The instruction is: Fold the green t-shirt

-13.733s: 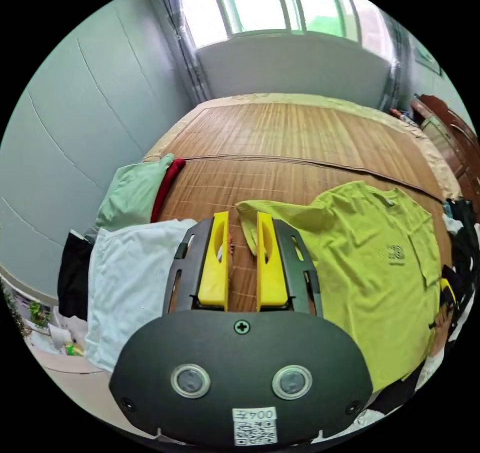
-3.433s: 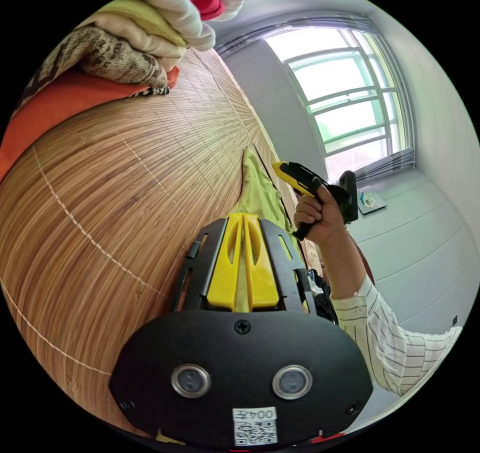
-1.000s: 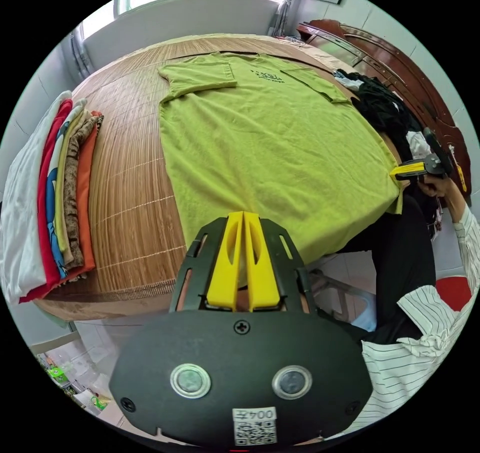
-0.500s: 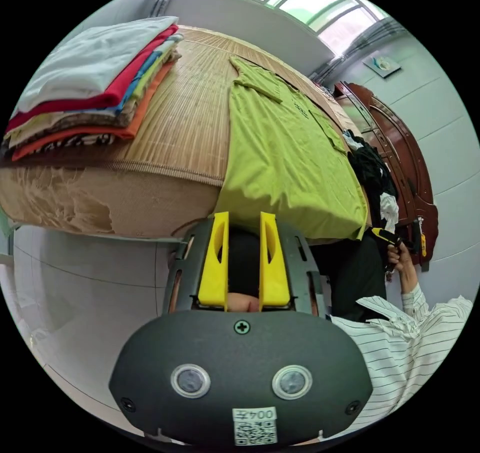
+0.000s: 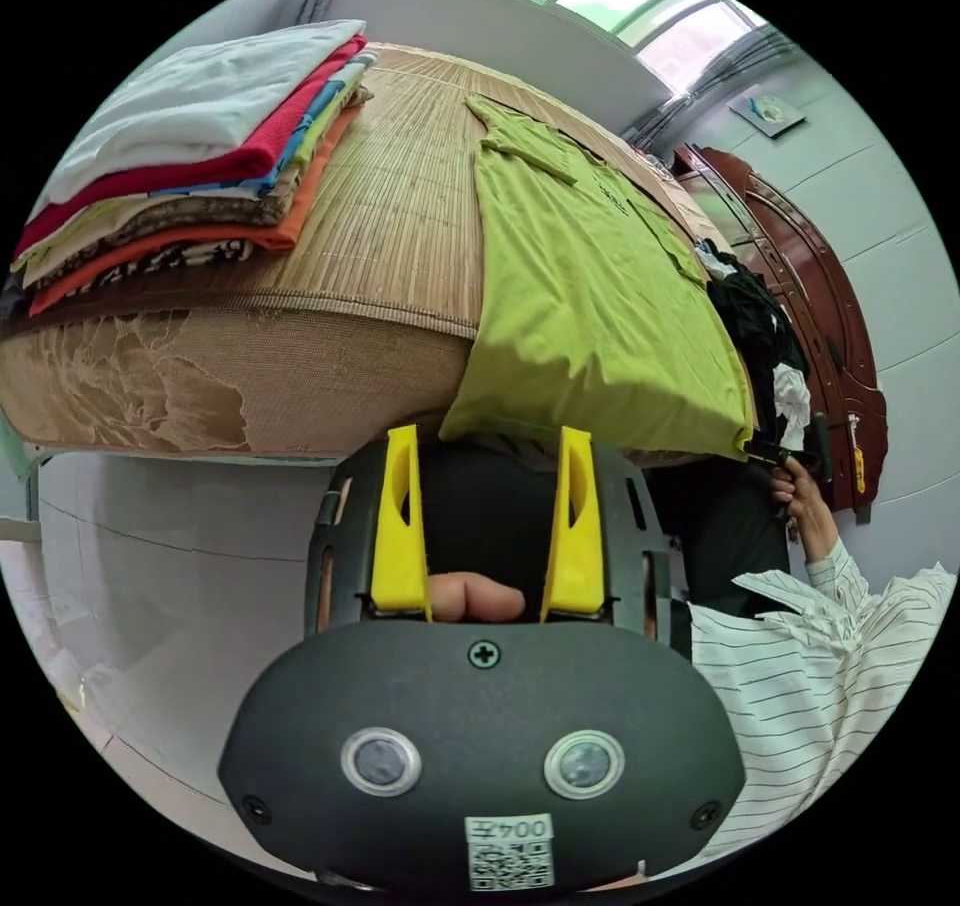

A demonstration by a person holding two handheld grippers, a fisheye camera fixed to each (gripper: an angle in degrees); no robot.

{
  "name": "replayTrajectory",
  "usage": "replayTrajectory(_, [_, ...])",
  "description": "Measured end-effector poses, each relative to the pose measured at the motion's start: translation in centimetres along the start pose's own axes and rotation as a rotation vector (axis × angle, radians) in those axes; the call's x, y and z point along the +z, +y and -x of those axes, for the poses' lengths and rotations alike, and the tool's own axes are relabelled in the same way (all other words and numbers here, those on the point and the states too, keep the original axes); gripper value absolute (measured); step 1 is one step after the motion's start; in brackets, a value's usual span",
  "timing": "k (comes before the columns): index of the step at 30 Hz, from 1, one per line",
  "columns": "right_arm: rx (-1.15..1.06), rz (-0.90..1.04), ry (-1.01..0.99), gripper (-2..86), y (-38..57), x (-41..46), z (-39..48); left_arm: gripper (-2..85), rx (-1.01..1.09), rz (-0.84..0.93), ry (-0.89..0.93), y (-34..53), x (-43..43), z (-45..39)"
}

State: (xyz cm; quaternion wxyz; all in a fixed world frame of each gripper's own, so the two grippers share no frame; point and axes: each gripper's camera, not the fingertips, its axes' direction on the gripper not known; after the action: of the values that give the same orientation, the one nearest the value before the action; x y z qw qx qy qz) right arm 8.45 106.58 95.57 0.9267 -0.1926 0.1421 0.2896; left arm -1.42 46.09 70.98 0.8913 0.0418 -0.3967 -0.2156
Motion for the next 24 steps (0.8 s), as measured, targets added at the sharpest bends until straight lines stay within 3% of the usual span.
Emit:
replayTrajectory(3, [-0.041, 0.020, -0.051, 11.0, -0.7, 0.3, -0.9, 17.9, 0.088, 0.089, -0.041, -1.9, 1.4, -0.3])
replayTrajectory(11, [-0.157, 0.122, -0.054, 14.4, -2.6, 2.0, 0.2, 17.2, 0.235, 0.358, -0.113, -7.0, 5.7, -0.4])
replayTrajectory(24, [-0.162, 0.197, -0.028, 16.2, -5.2, 2.9, -0.8, 13.8, 0.245, 0.344, 0.021, -9.8, 5.8, 2.9])
